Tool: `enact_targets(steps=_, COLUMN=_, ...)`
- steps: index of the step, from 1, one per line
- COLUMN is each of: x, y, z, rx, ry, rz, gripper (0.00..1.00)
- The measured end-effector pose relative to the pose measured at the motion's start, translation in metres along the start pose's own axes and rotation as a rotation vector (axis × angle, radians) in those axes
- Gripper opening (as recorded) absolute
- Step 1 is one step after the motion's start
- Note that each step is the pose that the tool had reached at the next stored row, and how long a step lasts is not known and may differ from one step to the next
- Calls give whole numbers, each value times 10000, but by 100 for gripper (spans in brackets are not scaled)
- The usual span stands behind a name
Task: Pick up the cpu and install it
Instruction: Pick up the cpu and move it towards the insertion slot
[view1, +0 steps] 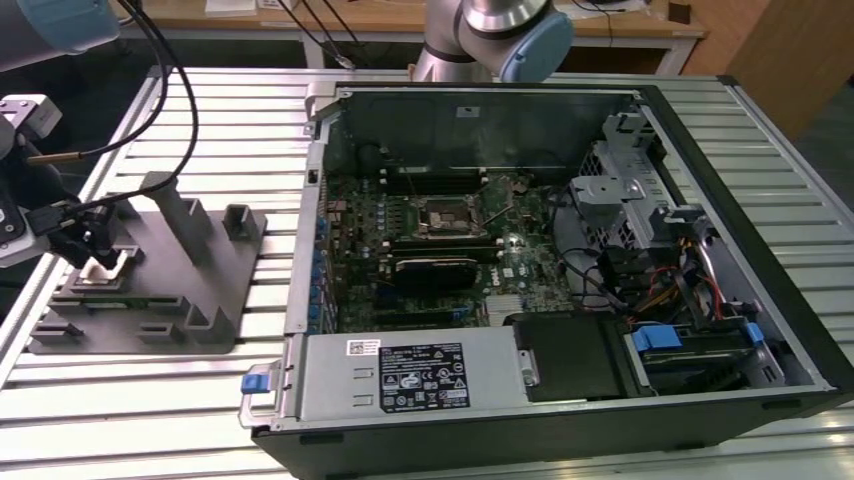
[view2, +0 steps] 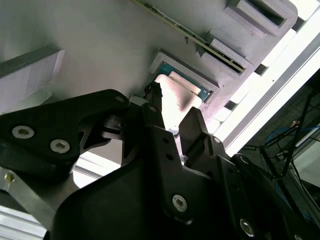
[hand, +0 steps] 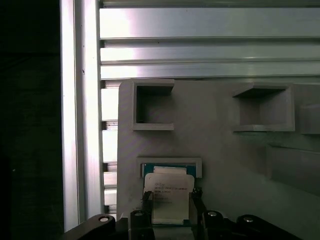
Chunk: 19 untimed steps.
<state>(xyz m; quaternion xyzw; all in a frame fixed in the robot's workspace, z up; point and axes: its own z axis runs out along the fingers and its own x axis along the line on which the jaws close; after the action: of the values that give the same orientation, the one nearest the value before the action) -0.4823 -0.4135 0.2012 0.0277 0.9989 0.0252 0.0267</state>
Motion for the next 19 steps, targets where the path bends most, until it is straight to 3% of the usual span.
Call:
enact_targets(steps=9, x=0, y=0, z=0, rx=-1, ry=1, rz=0, gripper=43)
enact_targets(steps=10, x=0, y=0, z=0, rx=-2, ry=0, rz=0, gripper=49)
enact_targets(steps=11, x=0, y=0, z=1, rx=-1, ry=-1, rz=0, gripper=49)
enact_targets(steps=19, x=3, y=-3, z=61, rx=-1, ry=1, rz=0, gripper=49)
